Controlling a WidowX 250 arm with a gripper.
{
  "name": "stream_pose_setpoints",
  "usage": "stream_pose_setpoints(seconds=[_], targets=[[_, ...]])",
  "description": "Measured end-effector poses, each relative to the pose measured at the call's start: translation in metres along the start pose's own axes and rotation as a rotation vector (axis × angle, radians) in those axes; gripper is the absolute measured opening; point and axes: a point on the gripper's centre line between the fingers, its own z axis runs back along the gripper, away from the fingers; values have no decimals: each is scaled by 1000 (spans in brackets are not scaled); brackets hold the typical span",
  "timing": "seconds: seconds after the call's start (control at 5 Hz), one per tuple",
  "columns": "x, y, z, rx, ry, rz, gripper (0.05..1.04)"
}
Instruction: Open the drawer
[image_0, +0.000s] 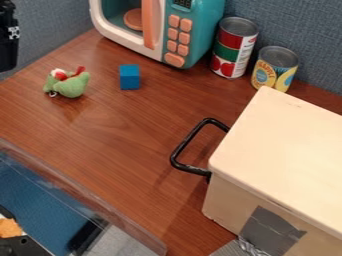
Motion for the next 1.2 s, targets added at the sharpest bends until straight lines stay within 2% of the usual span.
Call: stream_pose_setpoints(seconds=[0.2, 0.8, 1.2], targets=[[1, -1, -5, -17, 12, 4, 999], [33, -52, -35, -125, -55, 69, 999], [60, -102, -57, -158, -87, 73, 999]])
